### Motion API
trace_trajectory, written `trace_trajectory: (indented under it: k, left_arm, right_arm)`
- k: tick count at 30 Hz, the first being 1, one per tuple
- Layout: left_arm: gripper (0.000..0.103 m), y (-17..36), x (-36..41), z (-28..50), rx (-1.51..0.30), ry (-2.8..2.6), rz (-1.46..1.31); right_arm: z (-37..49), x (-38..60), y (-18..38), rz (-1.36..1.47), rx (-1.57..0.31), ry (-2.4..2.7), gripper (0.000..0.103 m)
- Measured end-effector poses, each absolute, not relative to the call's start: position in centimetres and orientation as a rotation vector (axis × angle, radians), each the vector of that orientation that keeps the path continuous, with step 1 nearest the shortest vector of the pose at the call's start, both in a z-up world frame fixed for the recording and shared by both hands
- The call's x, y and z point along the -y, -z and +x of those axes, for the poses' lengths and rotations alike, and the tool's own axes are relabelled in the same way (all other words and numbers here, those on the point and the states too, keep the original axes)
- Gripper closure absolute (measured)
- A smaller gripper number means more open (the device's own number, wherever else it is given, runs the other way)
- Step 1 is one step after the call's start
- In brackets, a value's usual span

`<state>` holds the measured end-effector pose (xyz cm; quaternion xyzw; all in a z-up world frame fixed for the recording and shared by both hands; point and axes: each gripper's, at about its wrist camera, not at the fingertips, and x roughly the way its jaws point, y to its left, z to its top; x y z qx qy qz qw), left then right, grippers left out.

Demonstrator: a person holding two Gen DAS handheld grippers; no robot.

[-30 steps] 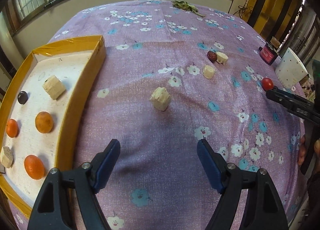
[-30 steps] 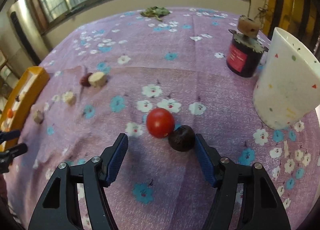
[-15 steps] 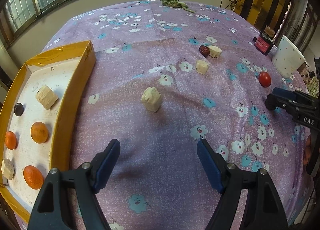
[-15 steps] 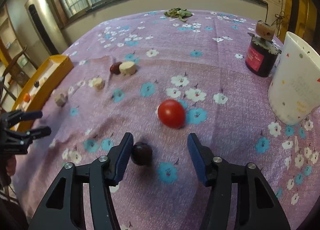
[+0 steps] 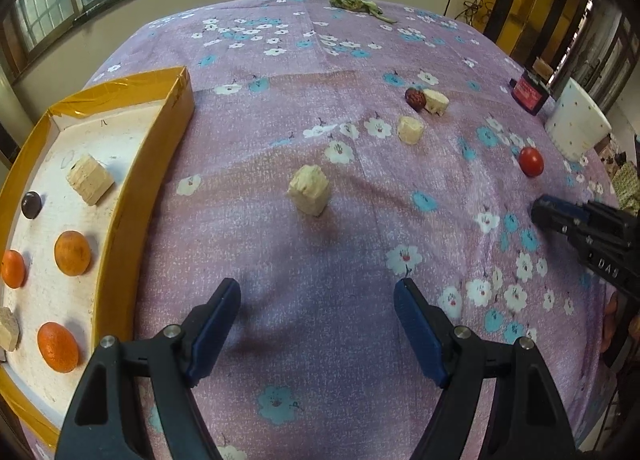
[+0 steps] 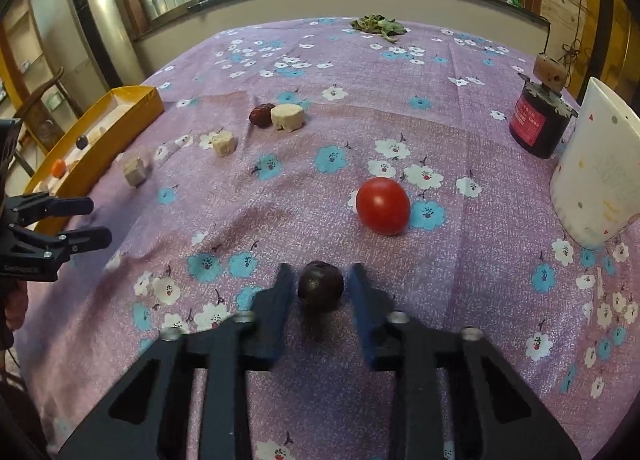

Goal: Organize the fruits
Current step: 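Move the right gripper to the dark plum while the left gripper approaches a textured cream cube, then close the right gripper on the dark plum while the left gripper grasps the cream cube, then carry the dark plum and cream cube with both grippers over the tray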

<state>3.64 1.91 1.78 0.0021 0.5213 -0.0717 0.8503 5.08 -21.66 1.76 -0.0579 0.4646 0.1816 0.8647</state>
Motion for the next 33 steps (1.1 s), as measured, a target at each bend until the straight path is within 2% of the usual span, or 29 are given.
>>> trace_trajectory:
  k: [5, 6, 7, 9, 12, 13, 33]
  left_arm:
    - [0.022, -1.5, -2.6, 5.7, -1.097, 0.148, -0.04]
    - [0.026, -1.5, -2.7, 6.2, -1.093, 0.153, -0.054]
    - [0.035, -1.4, -2.8, 6.6, -1.09, 0.161, -0.068]
    - [0.044, -1.3, -2.9, 7.6, -1.094, 0.166, -0.081]
    - [0.07, -1.3, -2.5, 8.5, -1.073, 0.175, -0.057]
    - [0.074, -1.2, -2.4, 8.6, -1.074, 0.183, -0.048]
    - [0.075, -3.9, -2.3, 2.4, -1.025, 0.369, -0.086]
  right_arm:
    - [4.6, 21.1, -1.8, -0.149, -0.976, -0.351, 0.083]
    - [4.5, 21.2, -1.8, -0.137, -0.977, -0.351, 0.083]
    - [4.5, 21.2, -1.8, -0.13, -0.979, -0.352, 0.083]
    - [4.3, 21.1, -1.7, -0.134, -0.981, -0.346, 0.083]
    - [4.2, 21.1, -1.8, -0.129, -0.983, -0.335, 0.083]
    - [4.1, 21.0, -1.8, -0.126, -0.984, -0.332, 0.083]
    - [0.2, 18.7, -4.4, -0.098, -0.931, -0.247, 0.083]
